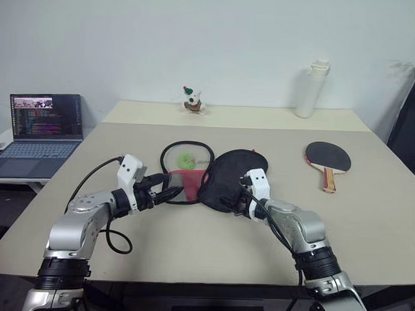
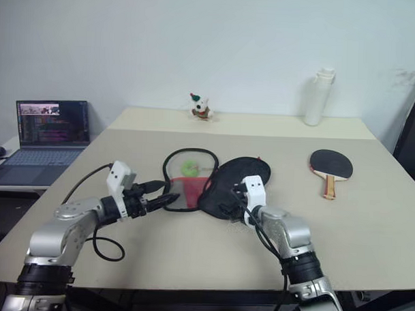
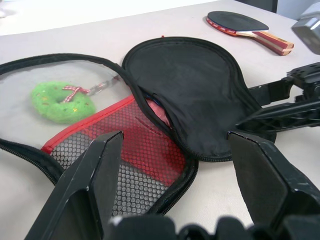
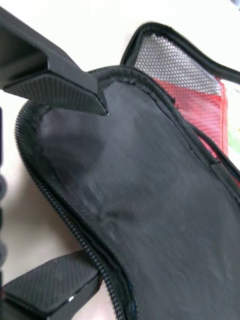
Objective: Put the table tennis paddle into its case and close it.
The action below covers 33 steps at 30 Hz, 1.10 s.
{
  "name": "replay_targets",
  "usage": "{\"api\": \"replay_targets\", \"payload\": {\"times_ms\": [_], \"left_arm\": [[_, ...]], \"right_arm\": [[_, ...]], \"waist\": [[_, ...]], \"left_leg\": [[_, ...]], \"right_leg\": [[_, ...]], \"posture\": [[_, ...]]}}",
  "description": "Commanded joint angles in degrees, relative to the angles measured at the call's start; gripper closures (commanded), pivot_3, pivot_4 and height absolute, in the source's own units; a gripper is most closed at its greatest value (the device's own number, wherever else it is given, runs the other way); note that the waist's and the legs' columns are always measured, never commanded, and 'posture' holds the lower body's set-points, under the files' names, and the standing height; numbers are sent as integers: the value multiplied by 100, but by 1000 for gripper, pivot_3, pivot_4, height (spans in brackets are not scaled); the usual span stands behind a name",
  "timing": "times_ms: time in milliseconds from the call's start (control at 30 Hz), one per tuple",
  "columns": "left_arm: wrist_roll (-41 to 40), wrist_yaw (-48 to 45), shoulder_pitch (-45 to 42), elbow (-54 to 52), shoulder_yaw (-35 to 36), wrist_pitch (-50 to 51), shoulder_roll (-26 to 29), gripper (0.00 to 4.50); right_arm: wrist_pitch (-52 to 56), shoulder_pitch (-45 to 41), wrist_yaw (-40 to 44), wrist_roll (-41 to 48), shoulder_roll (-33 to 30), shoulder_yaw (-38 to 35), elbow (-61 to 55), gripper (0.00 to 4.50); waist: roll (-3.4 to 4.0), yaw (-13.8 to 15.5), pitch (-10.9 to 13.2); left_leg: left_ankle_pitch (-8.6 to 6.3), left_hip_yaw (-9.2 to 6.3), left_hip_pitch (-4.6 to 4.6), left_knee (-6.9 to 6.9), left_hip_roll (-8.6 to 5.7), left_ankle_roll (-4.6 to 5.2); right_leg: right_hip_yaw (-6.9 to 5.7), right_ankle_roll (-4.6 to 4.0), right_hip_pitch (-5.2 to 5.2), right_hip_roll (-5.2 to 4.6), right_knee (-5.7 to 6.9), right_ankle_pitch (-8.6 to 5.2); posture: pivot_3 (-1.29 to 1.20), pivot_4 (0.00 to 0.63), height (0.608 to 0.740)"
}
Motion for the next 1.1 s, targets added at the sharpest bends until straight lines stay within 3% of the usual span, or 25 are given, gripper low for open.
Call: {"api": "replay_targets", "payload": {"times_ms": [33,300,800,1100], "left_arm": [[-46,2,-15,-329,-8,-119,35,874],[-1,-145,-31,-404,-241,-171,26,874],[64,-380,-318,-257,-740,-364,-103,874],[132,-466,-436,-155,-857,-459,-159,874]], "right_arm": [[-31,-158,-105,60,14,-391,-35,1605],[622,10,-56,256,-396,-1045,-222,4369],[1425,306,-2,631,-918,-1617,-921,4445],[1504,283,303,652,-1678,-1784,-823,4445]], "waist": [[0,-1,0],[0,-11,0],[0,-32,0],[-1,-30,1]], "left_leg": [[0,1,0,0,0,0],[0,1,-2,-2,0,0],[0,13,-7,-5,-1,0],[0,14,-9,-5,-3,1]], "right_leg": [[0,0,-1,0,0,0],[2,-1,-3,-1,1,0],[3,16,-15,2,5,-9],[3,19,-15,1,2,-10]], "posture": [[0,150,740],[0,150,740],[0,150,740],[0,150,740]]}}
